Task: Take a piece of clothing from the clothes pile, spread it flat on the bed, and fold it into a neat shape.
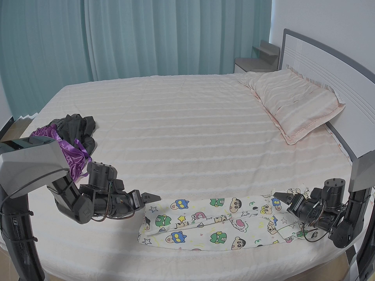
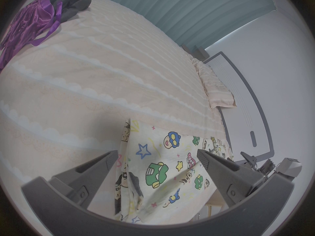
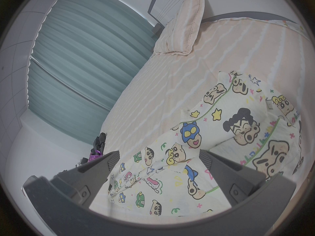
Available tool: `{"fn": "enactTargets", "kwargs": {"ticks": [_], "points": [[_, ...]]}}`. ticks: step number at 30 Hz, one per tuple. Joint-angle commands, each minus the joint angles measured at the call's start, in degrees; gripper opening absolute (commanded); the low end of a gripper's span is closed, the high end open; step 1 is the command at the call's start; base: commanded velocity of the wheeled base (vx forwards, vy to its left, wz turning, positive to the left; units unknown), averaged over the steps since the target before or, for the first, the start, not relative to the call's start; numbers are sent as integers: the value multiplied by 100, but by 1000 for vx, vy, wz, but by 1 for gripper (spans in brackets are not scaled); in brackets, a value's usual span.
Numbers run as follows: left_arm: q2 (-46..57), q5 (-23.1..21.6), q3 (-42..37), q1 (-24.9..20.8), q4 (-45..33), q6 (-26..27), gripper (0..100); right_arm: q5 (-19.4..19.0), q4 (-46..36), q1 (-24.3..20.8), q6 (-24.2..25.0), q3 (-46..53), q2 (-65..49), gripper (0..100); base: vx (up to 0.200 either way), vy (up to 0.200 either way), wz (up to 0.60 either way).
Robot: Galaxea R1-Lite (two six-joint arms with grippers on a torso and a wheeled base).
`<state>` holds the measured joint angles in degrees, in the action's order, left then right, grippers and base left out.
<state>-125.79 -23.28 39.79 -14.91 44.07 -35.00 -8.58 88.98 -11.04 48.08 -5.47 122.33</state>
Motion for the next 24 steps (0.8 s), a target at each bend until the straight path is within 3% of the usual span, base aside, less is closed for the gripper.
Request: {"fn": "enactTargets", "kwargs": {"ticks": [1,11,15,24], "points": [[-349,149,90,-144,32,28,100,-3,76,-3,0,-6,19,100,0,0,0],[-376,289,152,-372,32,46,100,-3,76,-3,0,-6,10,100,0,0,0],[-613,720,372,-478,14,213,100,-3,76,-3,0,-6,1,100,0,0,0],[-595,729,389,-487,-127,318,100,-3,76,-3,0,-15,10,100,0,0,0]]}}
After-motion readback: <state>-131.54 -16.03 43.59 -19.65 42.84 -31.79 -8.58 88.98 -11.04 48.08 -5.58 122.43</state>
